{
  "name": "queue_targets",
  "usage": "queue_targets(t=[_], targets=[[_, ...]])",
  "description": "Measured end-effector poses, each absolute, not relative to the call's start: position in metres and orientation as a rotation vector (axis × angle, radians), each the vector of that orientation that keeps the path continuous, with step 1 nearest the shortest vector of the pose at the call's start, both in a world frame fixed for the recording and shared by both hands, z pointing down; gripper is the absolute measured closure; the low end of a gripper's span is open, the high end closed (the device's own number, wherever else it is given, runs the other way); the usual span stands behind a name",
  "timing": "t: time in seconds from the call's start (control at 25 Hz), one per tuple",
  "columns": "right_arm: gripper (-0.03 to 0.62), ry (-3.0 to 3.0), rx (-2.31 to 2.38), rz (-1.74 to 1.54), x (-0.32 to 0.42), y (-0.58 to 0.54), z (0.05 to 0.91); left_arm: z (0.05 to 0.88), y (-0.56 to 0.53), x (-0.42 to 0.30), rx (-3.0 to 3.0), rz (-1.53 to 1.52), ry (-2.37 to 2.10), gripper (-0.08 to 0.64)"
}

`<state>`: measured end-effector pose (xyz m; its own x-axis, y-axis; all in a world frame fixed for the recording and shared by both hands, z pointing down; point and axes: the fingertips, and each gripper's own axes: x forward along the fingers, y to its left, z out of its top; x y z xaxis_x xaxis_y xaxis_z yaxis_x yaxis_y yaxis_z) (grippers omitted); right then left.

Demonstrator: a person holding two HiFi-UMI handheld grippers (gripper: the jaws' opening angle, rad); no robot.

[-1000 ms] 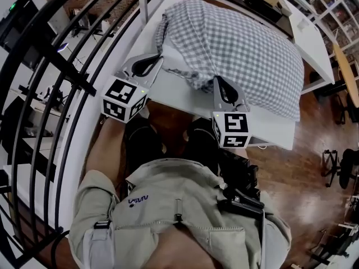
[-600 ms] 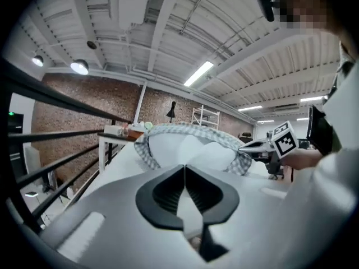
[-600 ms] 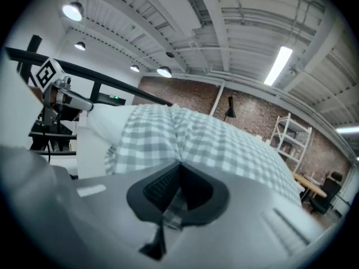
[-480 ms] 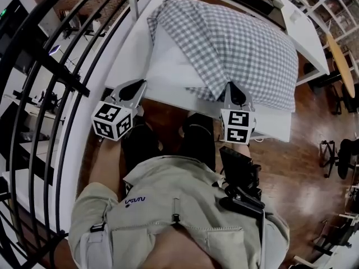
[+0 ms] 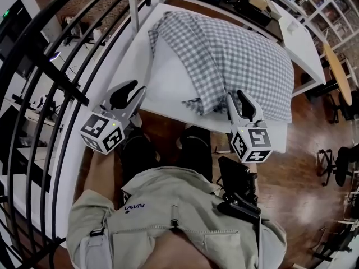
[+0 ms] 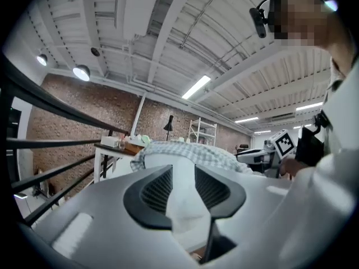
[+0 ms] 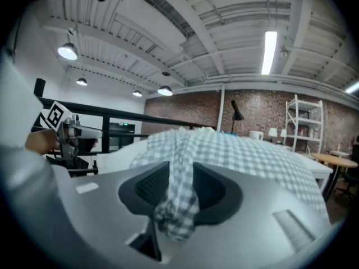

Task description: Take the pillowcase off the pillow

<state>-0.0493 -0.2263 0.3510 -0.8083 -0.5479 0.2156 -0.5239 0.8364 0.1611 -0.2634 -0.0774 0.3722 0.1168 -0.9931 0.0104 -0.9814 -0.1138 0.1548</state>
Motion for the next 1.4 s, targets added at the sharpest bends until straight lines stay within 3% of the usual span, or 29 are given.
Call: queue_targets(t=[0.08,0.24,0.4,0.6,0.64,0.72,0.84,0.88,1.2,1.4], targets=[[0.460,-2.836,0.773,-0.225,-0.068,-0.225,0.317,0.355,-0.095,-0.277,2.264,-0.128,-2.055,0.434],[0.460,-2.832,0.592,-0.430,-0.137,-0.234,0.289,0.348,-0.157,-0.294,2.241,-0.087,-1.997,0.350],[0.443,-2.702,0.427,-0.540,-0.214,-0.254,0.294,0.357,-0.213,-0.283,2.267,0.055,-1.856,0.250],[0.403,-2.493,0.388,-0.540,-0.265,-0.284,0.331,0.391,-0.247,-0.285,2.179,0.158,-1.775,0.219],[0.393,-2.460,0.382,-0.519,-0.269,-0.288,0.342,0.396,-0.249,-0.285,2.171,0.155,-1.768,0.240],[0.400,-2.418,0.373,-0.508,-0.275,-0.291,0.358,0.398,-0.248,-0.284,2.171,0.170,-1.778,0.347],[0.578,-2.400,0.410,-0.624,-0.278,-0.293,0.347,0.388,-0.239,-0.282,2.203,0.201,-1.862,0.485],[0.580,-2.405,0.426,-0.652,-0.279,-0.294,0.338,0.382,-0.236,-0.279,2.225,0.206,-1.897,0.525],[0.586,-2.300,0.761,-0.814,-0.246,-0.377,0.263,0.355,-0.178,-0.256,2.385,0.273,-2.044,0.540],[0.586,-2.226,0.782,-0.599,-0.190,-0.412,0.319,0.376,-0.153,-0.248,2.385,0.265,-2.029,0.540]])
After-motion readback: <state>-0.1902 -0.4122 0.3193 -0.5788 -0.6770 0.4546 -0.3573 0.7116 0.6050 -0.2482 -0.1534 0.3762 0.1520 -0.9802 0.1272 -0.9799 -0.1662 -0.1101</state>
